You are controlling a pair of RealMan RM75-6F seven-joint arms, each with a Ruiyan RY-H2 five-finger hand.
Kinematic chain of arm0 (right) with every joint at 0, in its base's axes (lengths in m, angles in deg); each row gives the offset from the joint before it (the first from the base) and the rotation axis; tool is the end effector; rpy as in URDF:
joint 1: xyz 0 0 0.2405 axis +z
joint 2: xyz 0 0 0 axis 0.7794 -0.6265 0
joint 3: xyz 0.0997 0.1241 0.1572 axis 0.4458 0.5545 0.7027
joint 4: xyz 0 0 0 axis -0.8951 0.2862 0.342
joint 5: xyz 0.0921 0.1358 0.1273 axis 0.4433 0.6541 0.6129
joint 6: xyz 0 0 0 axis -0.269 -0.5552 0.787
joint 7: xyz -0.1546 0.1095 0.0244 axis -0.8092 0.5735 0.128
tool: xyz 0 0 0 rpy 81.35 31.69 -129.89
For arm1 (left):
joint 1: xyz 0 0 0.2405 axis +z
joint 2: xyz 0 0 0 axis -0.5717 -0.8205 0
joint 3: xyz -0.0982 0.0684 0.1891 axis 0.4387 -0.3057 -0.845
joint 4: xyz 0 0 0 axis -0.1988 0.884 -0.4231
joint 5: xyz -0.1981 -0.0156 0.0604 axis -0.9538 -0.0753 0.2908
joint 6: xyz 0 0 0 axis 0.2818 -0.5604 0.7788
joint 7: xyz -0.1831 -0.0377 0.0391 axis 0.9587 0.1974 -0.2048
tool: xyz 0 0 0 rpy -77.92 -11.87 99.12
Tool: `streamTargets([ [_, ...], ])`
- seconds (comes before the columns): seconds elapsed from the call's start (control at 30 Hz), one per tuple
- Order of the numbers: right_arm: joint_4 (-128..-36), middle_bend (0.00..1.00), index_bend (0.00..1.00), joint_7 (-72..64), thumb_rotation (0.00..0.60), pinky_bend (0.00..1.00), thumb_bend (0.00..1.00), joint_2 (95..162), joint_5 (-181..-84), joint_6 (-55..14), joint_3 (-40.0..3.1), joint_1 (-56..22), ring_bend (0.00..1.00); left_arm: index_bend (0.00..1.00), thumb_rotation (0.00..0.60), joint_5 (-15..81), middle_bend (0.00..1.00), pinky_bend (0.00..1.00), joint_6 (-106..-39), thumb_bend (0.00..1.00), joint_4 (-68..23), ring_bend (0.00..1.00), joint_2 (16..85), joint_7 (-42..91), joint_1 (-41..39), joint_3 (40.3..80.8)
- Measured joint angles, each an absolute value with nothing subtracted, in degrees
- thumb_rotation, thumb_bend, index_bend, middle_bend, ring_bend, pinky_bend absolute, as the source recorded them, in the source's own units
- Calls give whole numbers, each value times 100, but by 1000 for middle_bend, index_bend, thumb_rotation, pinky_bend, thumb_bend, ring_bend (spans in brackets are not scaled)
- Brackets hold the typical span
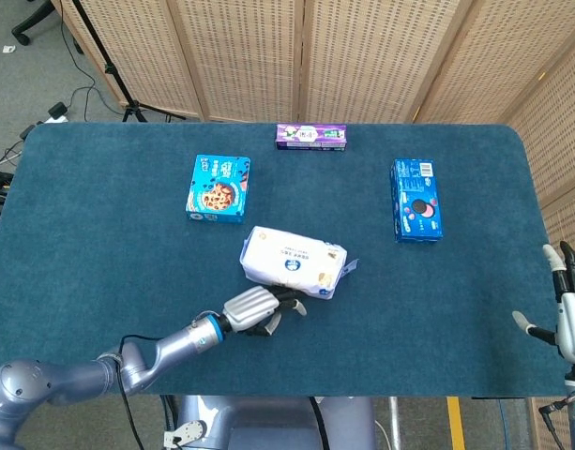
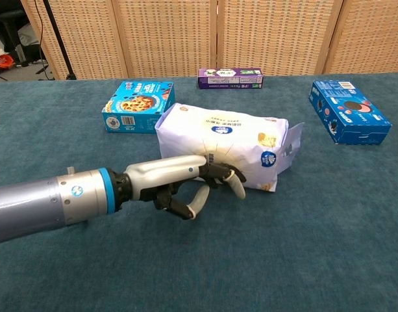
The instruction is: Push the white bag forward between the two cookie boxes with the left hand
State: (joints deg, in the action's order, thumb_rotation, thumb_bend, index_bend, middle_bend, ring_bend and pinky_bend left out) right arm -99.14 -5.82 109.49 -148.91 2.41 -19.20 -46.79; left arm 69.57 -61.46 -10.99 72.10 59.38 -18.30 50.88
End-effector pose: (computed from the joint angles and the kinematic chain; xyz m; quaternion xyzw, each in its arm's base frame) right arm -0.2902 -0.2442 0.1849 0.5282 -0.3658 0.4095 0.6477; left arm -0.0507 0.3074 -0.1366 -0.7980 -0.4221 -0.4208 0.0892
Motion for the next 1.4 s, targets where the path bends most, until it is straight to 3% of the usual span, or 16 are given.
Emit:
streamTargets([
  [0.77,-9809,0,0,-652,600,0,0,11030,-14706,57,-1879,-4598,0,309,600,6140,72,113,-5236,860,56,91,7804,5587,-2715,5903],
  [1.4,-9754,0,0,-549,600,0,0,10994,-14533,-19,-1809,-4587,0,310,600,5708,72,113,-4671,857,2221,91,8616,5625,-3669,6400],
])
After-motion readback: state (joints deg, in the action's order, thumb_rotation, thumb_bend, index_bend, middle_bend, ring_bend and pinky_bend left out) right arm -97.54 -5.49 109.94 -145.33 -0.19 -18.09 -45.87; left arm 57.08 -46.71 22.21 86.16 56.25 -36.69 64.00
